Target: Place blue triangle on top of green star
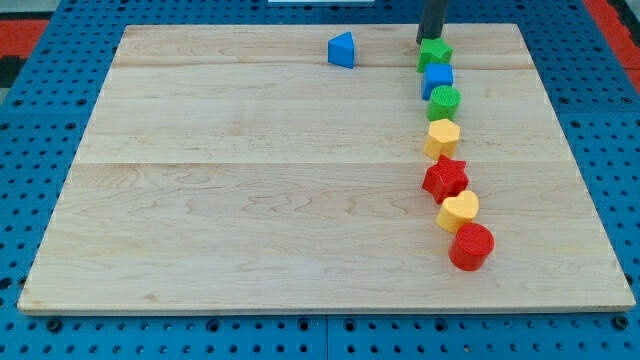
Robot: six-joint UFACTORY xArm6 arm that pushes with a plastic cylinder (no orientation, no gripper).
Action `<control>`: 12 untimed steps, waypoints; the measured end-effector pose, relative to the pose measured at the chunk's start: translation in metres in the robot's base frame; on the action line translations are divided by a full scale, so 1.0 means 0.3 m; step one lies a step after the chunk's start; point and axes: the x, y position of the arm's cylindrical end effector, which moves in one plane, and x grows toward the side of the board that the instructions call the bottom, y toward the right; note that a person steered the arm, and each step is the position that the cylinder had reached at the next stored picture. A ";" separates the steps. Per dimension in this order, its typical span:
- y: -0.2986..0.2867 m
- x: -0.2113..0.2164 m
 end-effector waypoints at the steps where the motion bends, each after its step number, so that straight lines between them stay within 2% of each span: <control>1: 0.000 0.002; 2: -0.039 -0.040; 3: -0.184 -0.100; 4: -0.500 -0.104; 5: -0.556 0.046; 7: -0.515 0.063; 8: -0.378 0.057; 10: -0.293 0.043; 12: -0.402 -0.052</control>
